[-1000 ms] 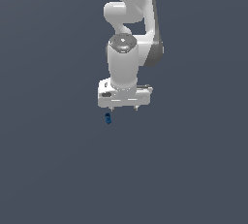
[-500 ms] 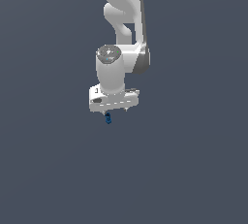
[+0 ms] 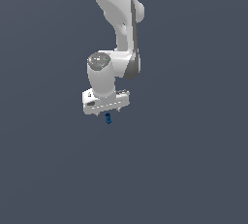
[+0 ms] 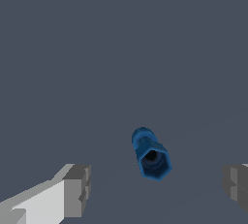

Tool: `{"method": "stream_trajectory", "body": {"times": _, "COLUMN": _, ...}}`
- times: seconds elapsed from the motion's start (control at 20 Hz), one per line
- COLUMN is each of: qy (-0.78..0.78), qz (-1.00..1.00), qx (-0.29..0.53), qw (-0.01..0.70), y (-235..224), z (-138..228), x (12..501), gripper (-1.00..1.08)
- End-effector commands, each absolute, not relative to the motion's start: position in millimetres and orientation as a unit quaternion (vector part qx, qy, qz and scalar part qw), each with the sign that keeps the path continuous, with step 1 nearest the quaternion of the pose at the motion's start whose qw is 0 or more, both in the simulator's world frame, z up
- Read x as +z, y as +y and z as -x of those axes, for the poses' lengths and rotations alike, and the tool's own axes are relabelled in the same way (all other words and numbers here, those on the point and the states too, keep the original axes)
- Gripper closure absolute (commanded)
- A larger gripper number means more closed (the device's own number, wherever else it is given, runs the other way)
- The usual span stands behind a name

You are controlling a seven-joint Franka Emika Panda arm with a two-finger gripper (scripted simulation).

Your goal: Pick up the object and move it to a goal position.

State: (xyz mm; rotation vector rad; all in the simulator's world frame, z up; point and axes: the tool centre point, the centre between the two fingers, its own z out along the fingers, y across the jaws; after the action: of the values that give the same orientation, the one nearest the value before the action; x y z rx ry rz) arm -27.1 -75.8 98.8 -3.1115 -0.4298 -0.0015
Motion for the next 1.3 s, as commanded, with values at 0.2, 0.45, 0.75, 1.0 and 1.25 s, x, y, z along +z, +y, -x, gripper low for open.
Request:
{"method": "stream_trajectory", "body": {"times": 0.2, "qy": -0.147, "qz": 0.989, "qx": 0.0, "qw": 0.0, "y": -82.4, "z": 30.3, "x": 92.9, "gripper": -0.92}}
{"method": "stream_trajectory", "body": {"times": 0.45, "qy": -0.146, "qz": 0.989, "qx": 0.0, "qw": 0.0, "y": -82.0, "z": 30.3, "x": 87.9, "gripper": -0.92}}
{"method": "stream_trajectory", "body": {"times": 0.75, "qy": -0.147, "qz": 0.989, "qx": 0.0, "qw": 0.0, "y": -82.1, "z": 31.4, "x": 61.1, "gripper": -0.92}}
{"method": "stream_trajectory", "body": {"times": 1.0, "qy": -0.147, "qz": 0.989, "qx": 0.0, "qw": 0.0, "y": -82.2, "z": 31.1, "x": 44.9, "gripper": -0.92}}
{"method": "stream_trajectory", "body": {"times": 1.25, "qy": -0.147, "qz": 0.989, "qx": 0.0, "qw": 0.0, "y": -82.4, "z": 30.6, "x": 42.8, "gripper": 1.08}}
